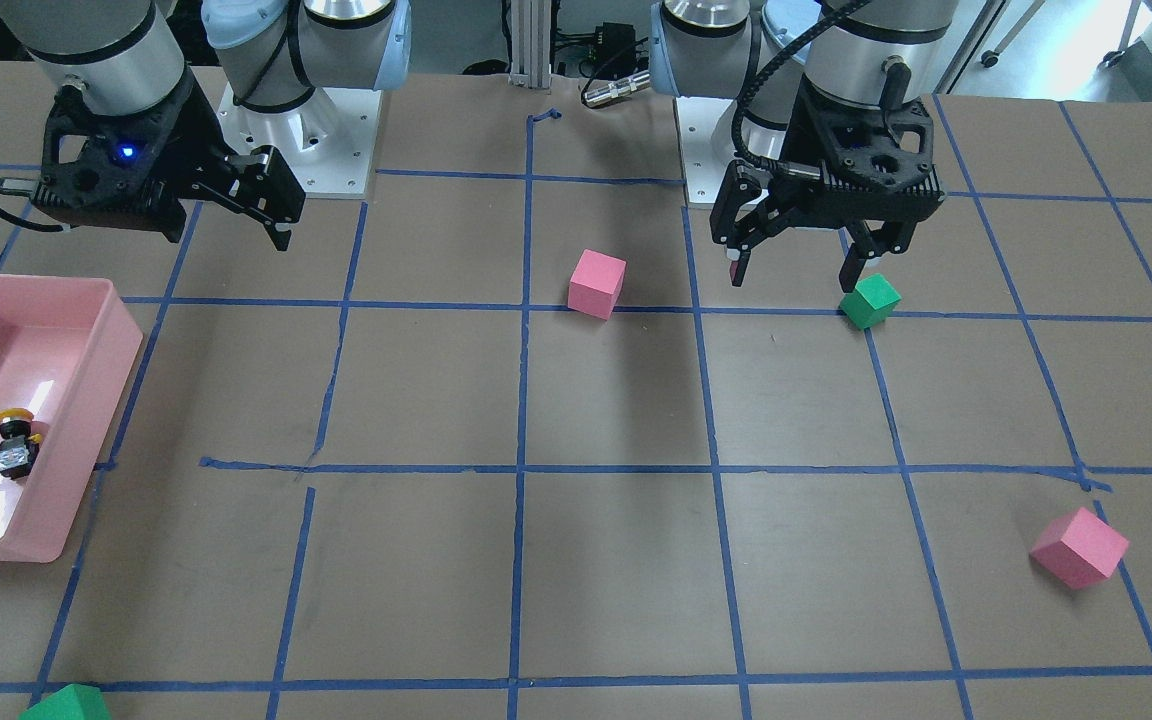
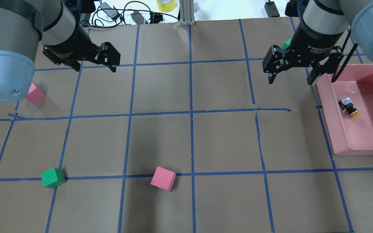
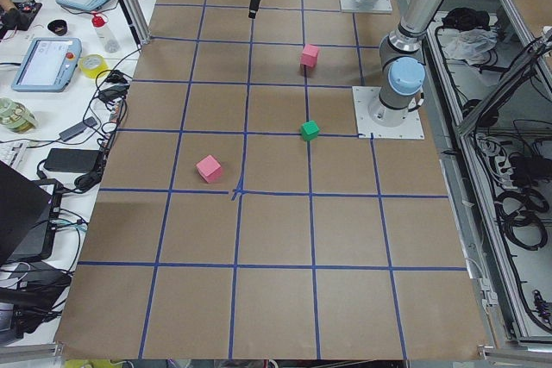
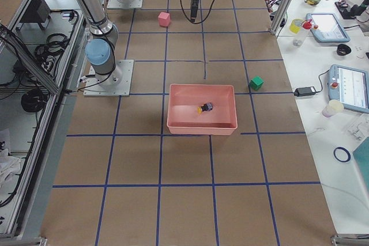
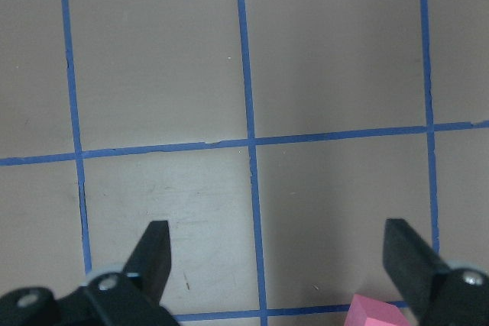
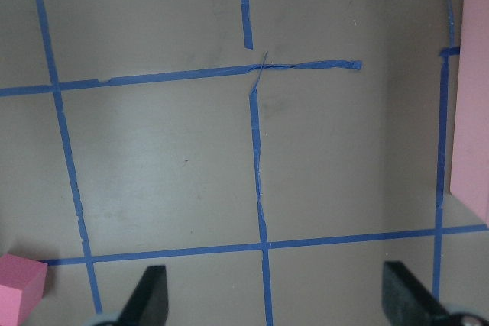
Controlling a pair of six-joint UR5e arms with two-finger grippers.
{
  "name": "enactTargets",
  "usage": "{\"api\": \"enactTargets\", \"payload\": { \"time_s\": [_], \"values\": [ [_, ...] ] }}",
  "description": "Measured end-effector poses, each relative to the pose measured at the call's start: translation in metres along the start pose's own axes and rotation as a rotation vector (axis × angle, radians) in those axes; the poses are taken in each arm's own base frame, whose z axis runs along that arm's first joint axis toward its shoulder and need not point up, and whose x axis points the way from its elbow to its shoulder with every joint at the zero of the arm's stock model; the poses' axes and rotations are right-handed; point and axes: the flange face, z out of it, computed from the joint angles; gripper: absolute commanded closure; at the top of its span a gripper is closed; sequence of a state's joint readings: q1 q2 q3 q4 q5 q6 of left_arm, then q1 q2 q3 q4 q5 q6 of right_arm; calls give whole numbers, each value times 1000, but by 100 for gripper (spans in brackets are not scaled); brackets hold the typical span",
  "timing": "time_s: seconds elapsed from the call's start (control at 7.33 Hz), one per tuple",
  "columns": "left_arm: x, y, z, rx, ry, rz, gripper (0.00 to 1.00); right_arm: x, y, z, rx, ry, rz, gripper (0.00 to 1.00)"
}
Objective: Align button upright
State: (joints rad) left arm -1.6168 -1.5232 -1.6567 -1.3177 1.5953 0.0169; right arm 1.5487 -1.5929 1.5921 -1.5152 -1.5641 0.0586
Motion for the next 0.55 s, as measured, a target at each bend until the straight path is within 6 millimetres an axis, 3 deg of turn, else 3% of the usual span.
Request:
{"api": "enactTargets", "payload": {
  "time_s": [0.55],
  "values": [
    [0, 0, 0, 0, 0, 0, 0, 5, -6, 7, -9, 9, 14, 0]
  ]
}}
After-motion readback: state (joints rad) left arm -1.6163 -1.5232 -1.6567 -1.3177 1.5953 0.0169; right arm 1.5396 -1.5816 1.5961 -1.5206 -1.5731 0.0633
